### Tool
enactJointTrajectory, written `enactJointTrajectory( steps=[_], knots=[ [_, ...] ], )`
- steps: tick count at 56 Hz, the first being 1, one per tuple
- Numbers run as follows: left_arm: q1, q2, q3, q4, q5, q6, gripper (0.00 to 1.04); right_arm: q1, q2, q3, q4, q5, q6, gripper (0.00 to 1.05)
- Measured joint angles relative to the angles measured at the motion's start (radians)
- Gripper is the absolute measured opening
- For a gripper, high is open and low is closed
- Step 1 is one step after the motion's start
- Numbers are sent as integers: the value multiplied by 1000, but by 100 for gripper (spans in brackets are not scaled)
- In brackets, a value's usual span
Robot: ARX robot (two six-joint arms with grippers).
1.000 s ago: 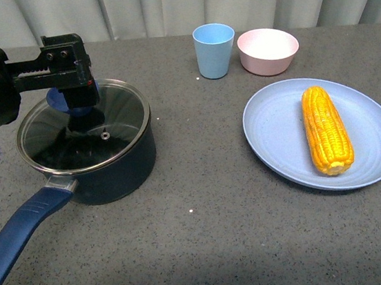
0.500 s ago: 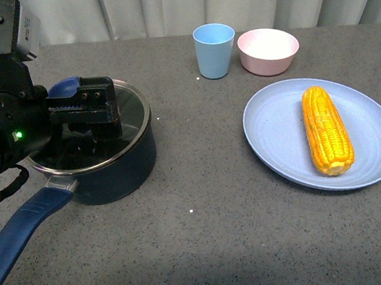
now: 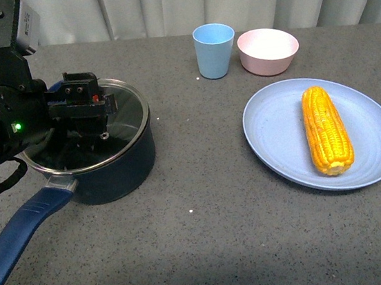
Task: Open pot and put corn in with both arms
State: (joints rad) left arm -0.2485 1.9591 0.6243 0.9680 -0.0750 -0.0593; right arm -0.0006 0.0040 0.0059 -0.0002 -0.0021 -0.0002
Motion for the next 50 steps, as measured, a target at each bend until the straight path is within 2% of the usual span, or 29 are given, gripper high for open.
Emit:
enactJointTrajectory(
  steps=[10, 17, 32, 38, 50],
  knots=[
    [55, -99, 6, -61, 2, -47, 64, 0, 0, 0, 0, 0, 0, 96],
    [192, -105, 99, -101, -18, -66, 64, 0, 0, 0, 0, 0, 0, 96],
    [428, 35, 214, -206, -83, -76, 64, 0, 0, 0, 0, 0, 0, 96],
    [470, 78, 215, -237, -118, -82, 64, 0, 0, 0, 0, 0, 0, 96],
    [462, 140, 198, -247, -135, -96, 64, 0, 0, 0, 0, 0, 0, 96]
  ],
)
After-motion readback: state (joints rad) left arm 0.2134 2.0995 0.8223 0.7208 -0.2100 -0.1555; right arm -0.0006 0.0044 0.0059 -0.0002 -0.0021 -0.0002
